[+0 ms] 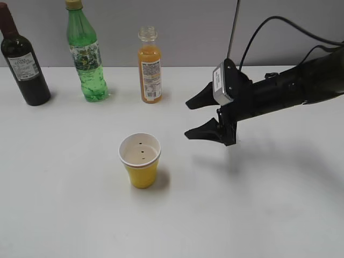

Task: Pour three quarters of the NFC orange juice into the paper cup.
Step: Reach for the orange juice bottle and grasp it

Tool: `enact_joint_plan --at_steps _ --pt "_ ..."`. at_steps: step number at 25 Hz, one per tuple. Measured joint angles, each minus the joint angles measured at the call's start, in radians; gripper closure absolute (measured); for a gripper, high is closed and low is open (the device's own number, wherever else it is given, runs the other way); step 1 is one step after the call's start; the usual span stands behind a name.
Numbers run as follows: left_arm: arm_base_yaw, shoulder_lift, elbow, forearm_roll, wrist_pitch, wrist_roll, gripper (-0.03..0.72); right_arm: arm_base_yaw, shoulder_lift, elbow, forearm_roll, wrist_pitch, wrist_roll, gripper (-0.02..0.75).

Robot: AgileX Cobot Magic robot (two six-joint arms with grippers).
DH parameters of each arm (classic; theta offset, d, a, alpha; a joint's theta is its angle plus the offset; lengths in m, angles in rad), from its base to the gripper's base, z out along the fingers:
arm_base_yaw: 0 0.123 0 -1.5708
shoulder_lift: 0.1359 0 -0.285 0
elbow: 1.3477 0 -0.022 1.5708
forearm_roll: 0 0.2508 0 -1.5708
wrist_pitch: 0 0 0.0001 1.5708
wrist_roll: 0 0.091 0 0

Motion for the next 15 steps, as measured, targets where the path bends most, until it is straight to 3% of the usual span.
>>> enact_joint_plan --at_steps 4,11,15 --pt "0.000 0.000 0.000 0.000 0.000 0.000 0.099 -0.004 -0.059 0.000 0.123 0.181 0.006 0.129" --pt "0.000 0.000 0.000 0.000 0.000 0.000 0.099 -0.004 -0.109 -0.056 0.795 0.710 -0.025 0.143" --pt "0.000 0.000 0.000 0.000 0.000 0.000 0.099 -0.006 -0.113 -0.177 0.901 1.009 -0.038 0.143"
